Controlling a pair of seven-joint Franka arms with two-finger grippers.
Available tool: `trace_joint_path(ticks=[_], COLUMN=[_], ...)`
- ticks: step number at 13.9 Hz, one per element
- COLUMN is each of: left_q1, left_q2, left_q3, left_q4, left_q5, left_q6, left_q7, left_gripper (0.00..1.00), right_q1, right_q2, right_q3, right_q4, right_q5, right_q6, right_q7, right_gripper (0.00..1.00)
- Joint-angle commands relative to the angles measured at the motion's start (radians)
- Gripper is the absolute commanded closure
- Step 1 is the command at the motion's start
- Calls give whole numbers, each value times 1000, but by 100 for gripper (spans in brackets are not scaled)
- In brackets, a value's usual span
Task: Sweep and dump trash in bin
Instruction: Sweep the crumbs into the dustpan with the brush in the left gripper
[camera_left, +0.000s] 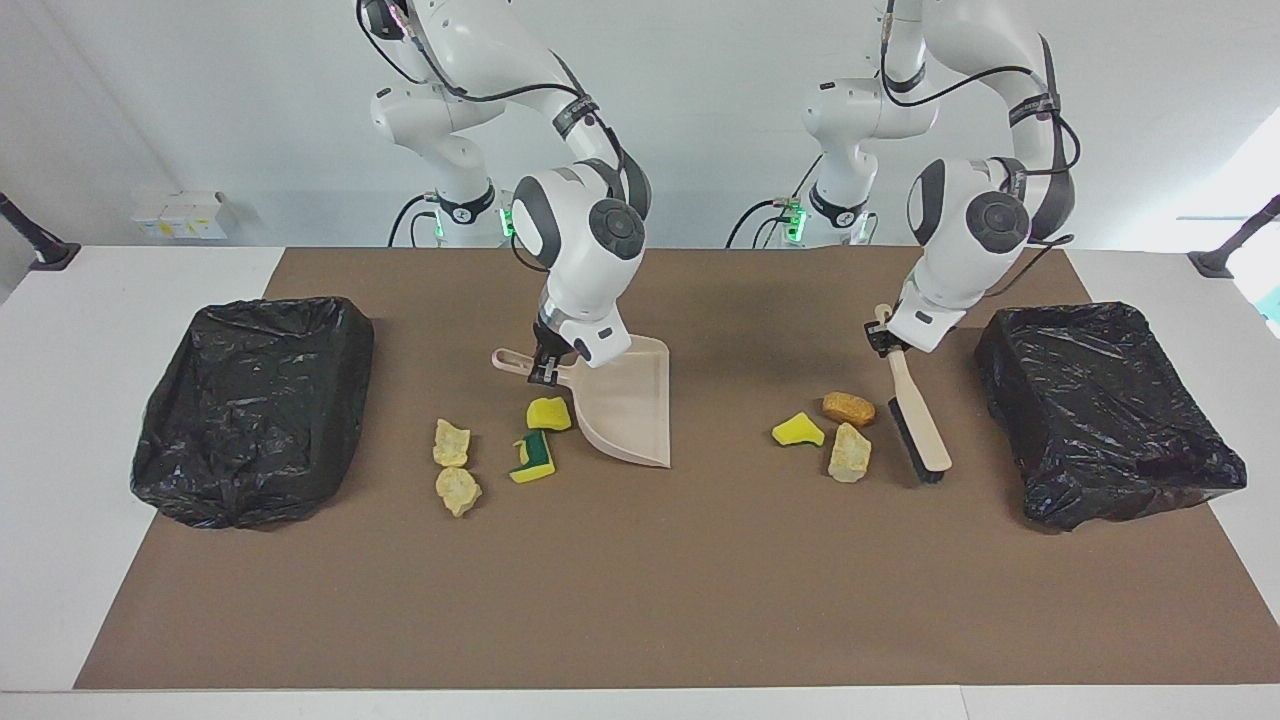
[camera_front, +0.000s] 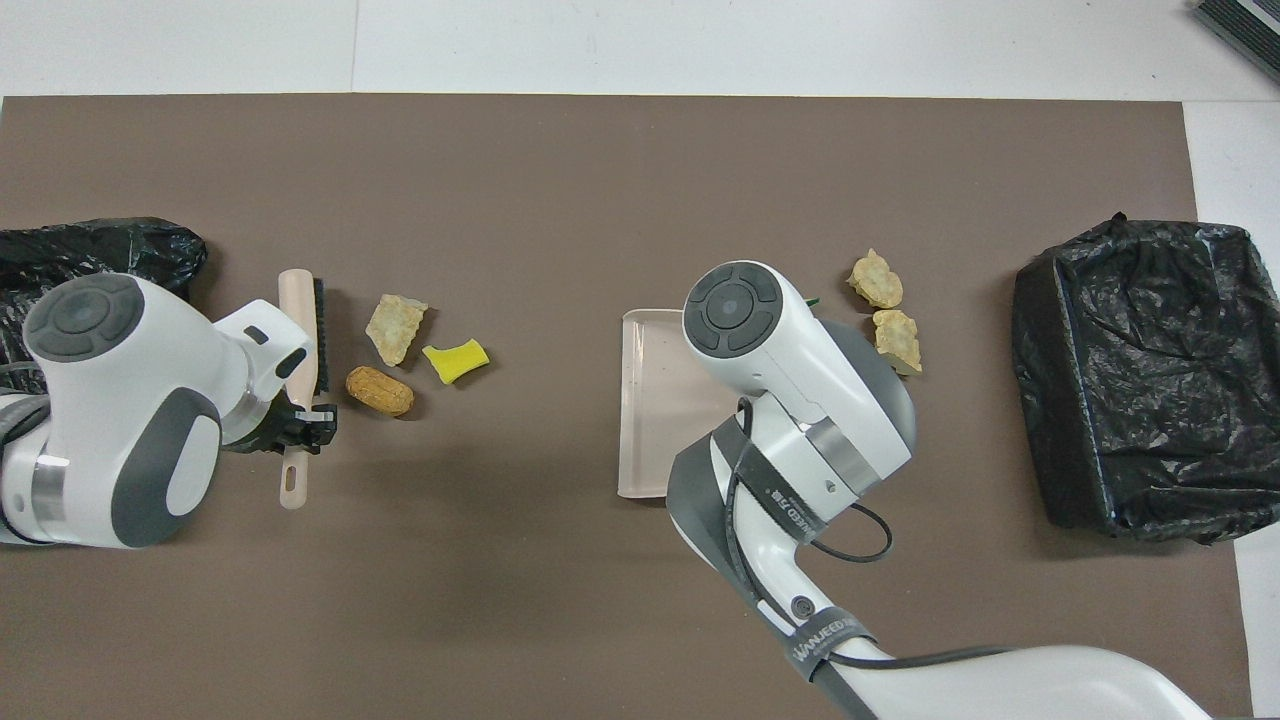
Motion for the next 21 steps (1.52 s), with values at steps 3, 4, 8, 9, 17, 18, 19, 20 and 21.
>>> trace_joint_path(ticks=[3, 4, 8, 9, 17, 18, 19, 20, 21], left_q1=[-64, -86, -164, -185, -435, -464, -490, -512, -535], left_q2=[-29, -33, -33, -33, 32, 32, 32, 33, 41], left_q3=[8, 8, 8, 8, 7, 7, 7, 7, 7], left_q4=[-88, -92, -93, -93, -80, -77, -71, -60, -28], left_q5=[-53, -70, -120, -142, -233, -246, -275, -298, -305], left_q6=[118, 128, 146, 166, 298, 304, 306, 309, 298], left_q7=[-14, -22, -37, -38, -195, -193, -187, -187, -198], left_gripper=[100, 100, 100, 100, 100, 100, 100, 100, 100], right_q1=[0, 6, 34, 35, 41, 41, 41, 41, 41], right_q2=[-26, -26, -14, -12, -4, -6, -4, -6, -6], right_q3=[9, 9, 9, 9, 9, 9, 9, 9, 9], right_q4=[-65, -71, -74, -76, -77, -79, -79, -80, -83], right_q5=[-20, -20, -11, -7, 0, 0, 2, 2, 2], right_q6=[65, 76, 102, 110, 135, 136, 136, 139, 139], right_q7=[21, 34, 97, 106, 134, 134, 140, 140, 140], right_gripper=[100, 100, 100, 100, 100, 100, 100, 100, 100])
